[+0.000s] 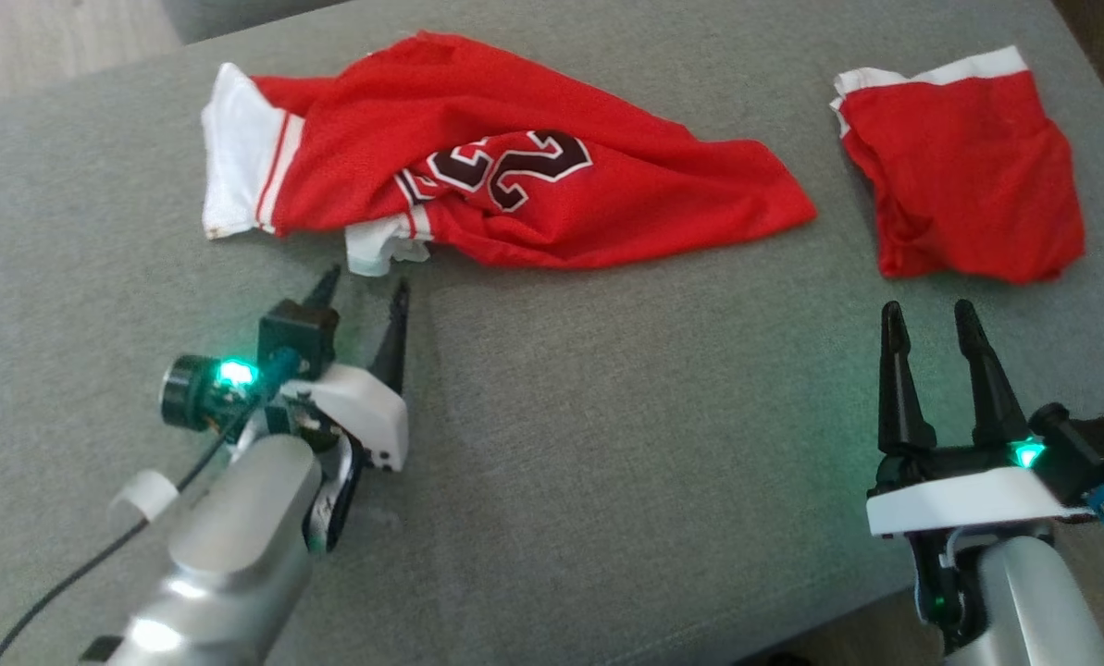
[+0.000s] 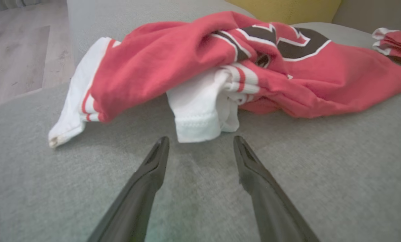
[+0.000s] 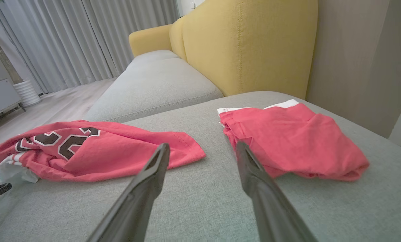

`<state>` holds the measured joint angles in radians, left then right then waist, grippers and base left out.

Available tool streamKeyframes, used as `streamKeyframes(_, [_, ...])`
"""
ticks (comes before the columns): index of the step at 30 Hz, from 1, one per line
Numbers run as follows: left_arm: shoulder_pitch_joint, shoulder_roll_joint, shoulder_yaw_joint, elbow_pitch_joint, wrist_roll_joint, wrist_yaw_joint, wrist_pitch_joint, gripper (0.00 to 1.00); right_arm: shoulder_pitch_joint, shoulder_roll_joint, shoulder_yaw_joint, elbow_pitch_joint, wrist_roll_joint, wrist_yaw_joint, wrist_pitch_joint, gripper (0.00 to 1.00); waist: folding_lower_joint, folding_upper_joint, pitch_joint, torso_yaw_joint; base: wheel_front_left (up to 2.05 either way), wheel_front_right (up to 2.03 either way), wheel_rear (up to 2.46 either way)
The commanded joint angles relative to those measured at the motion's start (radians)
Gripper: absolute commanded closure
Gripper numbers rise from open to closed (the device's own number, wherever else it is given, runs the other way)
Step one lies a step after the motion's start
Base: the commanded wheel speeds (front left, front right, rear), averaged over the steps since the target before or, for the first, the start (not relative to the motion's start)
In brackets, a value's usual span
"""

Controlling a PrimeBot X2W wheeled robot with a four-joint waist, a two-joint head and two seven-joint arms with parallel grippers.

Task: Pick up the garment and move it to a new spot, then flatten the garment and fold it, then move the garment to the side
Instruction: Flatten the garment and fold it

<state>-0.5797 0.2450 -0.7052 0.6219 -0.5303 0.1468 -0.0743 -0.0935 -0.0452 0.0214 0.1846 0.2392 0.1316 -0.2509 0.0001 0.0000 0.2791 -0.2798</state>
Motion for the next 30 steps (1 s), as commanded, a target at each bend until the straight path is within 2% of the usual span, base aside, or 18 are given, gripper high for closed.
streamKeyframes(1, [-0.055,0.019,0.042,-0.009,0.010,0.008,-0.014,0.00,-0.025,-0.005,0.023,-0.031,0.012,-0.001,-0.011,0.00,-0.0001,0.0000,0.009,-0.012,0.00,0.00,0.00])
streamKeyframes(11, [-0.110,0.002,0.048,0.058,0.012,0.006,-0.077,0.00,-0.024,-0.005,0.029,-0.025,0.020,-0.001,-0.011,0.00,-0.0001,0.0000,0.018,-0.037,0.00,0.00,0.00])
streamKeyframes(17, [-0.118,-0.014,0.035,0.064,0.011,-0.015,-0.104,0.00,-0.025,-0.005,0.033,-0.015,0.018,-0.001,-0.011,0.00,-0.0001,0.0000,0.011,-0.036,0.00,0.00,0.00])
streamKeyframes(18, [-0.119,-0.016,0.032,0.064,0.010,-0.020,-0.105,0.18,-0.024,-0.005,0.034,-0.013,0.017,-0.001,-0.011,0.00,-0.0001,0.0000,0.009,-0.035,0.00,0.00,0.00])
streamKeyframes(19, [-0.119,-0.018,0.030,0.066,0.008,-0.024,-0.107,0.83,-0.023,-0.005,0.034,-0.012,0.016,-0.001,-0.011,0.00,-0.0001,0.0000,0.006,-0.034,0.00,0.00,0.00])
streamKeyframes(20, [-0.118,-0.020,0.028,0.067,0.007,-0.027,-0.108,1.00,-0.023,-0.005,0.035,-0.010,0.015,-0.001,-0.011,0.00,-0.0001,0.0000,0.003,-0.033,0.00,0.00,0.00])
streamKeyframes(30, [-0.080,-0.004,0.021,0.055,0.000,-0.032,-0.129,1.00,-0.018,-0.005,0.029,-0.003,0.001,-0.001,-0.011,0.00,-0.0001,0.0000,-0.031,-0.005,0.00,0.00,0.00])
